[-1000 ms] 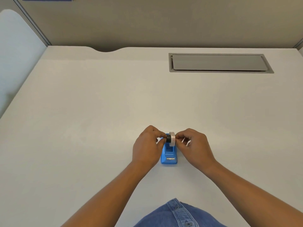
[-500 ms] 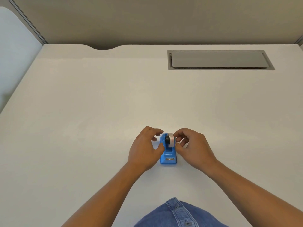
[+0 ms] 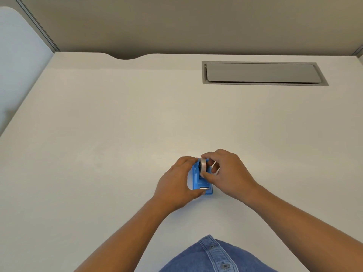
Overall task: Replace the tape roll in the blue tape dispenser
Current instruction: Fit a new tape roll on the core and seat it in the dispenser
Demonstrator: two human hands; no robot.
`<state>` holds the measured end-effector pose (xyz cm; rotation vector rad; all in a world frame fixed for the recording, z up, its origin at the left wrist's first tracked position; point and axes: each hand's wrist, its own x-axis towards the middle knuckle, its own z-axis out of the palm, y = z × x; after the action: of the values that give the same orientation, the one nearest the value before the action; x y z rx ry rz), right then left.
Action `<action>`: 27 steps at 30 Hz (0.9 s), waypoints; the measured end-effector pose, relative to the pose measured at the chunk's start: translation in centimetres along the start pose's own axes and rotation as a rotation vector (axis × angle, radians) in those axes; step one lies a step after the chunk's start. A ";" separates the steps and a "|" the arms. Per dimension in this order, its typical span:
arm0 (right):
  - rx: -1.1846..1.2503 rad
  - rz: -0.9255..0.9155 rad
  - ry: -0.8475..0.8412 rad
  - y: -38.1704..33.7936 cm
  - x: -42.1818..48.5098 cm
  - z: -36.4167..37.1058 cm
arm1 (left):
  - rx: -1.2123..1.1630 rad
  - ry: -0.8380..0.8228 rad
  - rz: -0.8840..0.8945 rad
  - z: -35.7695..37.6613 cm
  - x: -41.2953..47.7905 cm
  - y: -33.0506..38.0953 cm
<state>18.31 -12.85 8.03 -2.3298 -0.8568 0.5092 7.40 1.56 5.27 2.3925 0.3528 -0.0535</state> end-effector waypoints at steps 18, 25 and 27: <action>-0.196 -0.091 0.013 -1.6 0.2 0.3 | 0.037 0.007 -0.016 0.3 0.4 -0.1; -0.164 -0.029 -0.011 -1.3 0.2 0.4 | 0.055 0.006 -0.025 0.4 0.3 -0.3; -0.143 -0.018 -0.004 -1.3 0.1 0.5 | 0.058 0.007 -0.026 0.4 0.3 -0.2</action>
<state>17.52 -11.78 8.48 -2.4485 -0.9428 0.4589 7.69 1.54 4.75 2.4461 0.3903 -0.0687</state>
